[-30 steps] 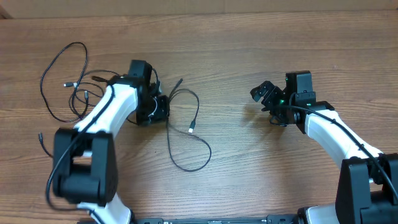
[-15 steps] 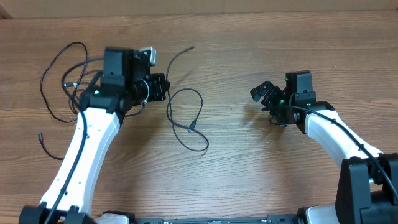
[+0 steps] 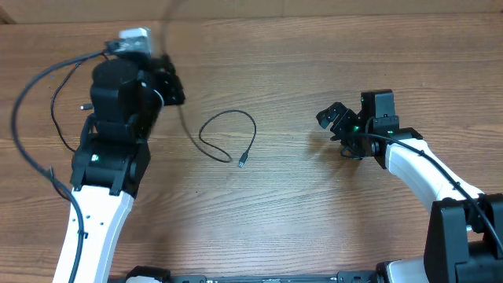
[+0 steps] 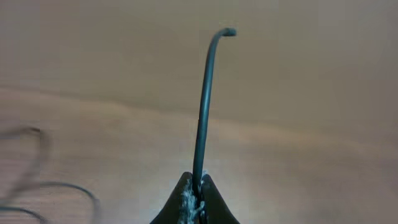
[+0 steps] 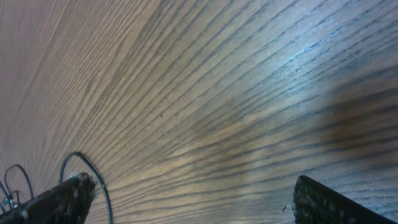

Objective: Untangle cables
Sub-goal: 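Pull the gripped cable up-left with the left gripper, straightening it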

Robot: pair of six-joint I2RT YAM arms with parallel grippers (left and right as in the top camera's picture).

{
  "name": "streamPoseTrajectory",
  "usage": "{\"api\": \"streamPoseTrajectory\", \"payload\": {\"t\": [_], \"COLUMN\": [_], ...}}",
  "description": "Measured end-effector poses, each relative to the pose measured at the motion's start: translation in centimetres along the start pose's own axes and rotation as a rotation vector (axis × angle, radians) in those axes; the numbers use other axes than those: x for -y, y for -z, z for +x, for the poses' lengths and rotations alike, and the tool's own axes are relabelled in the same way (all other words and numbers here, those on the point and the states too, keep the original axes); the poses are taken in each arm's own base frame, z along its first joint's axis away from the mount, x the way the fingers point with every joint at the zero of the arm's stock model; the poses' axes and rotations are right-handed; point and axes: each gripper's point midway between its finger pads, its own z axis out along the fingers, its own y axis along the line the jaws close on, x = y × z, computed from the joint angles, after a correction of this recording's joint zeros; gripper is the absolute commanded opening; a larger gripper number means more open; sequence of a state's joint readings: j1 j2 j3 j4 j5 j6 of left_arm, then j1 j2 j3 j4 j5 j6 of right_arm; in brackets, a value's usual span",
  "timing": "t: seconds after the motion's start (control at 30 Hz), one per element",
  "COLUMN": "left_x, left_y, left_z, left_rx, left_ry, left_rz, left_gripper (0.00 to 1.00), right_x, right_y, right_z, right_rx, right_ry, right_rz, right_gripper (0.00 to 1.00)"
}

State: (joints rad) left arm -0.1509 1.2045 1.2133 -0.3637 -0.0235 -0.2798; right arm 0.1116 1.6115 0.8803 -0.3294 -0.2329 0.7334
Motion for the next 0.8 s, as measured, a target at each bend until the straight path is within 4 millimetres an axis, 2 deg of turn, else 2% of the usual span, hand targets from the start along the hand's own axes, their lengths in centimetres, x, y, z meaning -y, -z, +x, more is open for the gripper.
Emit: {"api": "streamPoseTrajectory", "payload": {"t": [0.1,0.27,0.33,0.4,0.47,0.5,0.6,0.63,0.67,0.8], "left_x": [-2.5,-5.3,-6.3,-7.9,-10.1,-12.1,-16.0,-18.4,-20.0,-24.7], "left_y": [0.7,2.7,3.4,3.5,2.9,2.1,0.3,-0.8,-1.4,-3.1], "left_z": [-3.4,-8.5,-9.4,-9.5,-8.6,-7.6,-4.8,-2.8,-1.4,3.5], "left_rx": [0.156,0.370,0.403,0.390,0.329,0.267,0.120,0.025,-0.037,-0.242], "left_ry": [-0.012,-0.112,-0.157,-0.210,-0.265,-0.294,-0.343,-0.363,-0.374,-0.390], "left_rz": [-0.160,-0.379,-0.461,-0.552,-0.644,-0.708,-0.810,-0.860,-0.889,-0.957], "left_gripper": [0.04,0.04,0.04,0.04,0.04,0.04,0.04,0.04,0.04,0.04], "right_x": [0.0,0.0,0.0,0.0,0.0,0.0,0.0,0.0,0.0,0.0], "right_y": [0.0,0.0,0.0,0.0,0.0,0.0,0.0,0.0,0.0,0.0], "right_z": [0.0,0.0,0.0,0.0,0.0,0.0,0.0,0.0,0.0,0.0], "right_rx": [0.000,0.000,0.000,0.000,0.000,0.000,0.000,0.000,0.000,0.000], "right_ry": [0.000,0.000,0.000,0.000,0.000,0.000,0.000,0.000,0.000,0.000], "right_rz": [0.000,0.000,0.000,0.000,0.001,0.000,0.000,0.000,0.001,0.001], "right_gripper": [1.00,1.00,1.00,1.00,1.00,1.00,1.00,1.00,1.00,1.00]}}
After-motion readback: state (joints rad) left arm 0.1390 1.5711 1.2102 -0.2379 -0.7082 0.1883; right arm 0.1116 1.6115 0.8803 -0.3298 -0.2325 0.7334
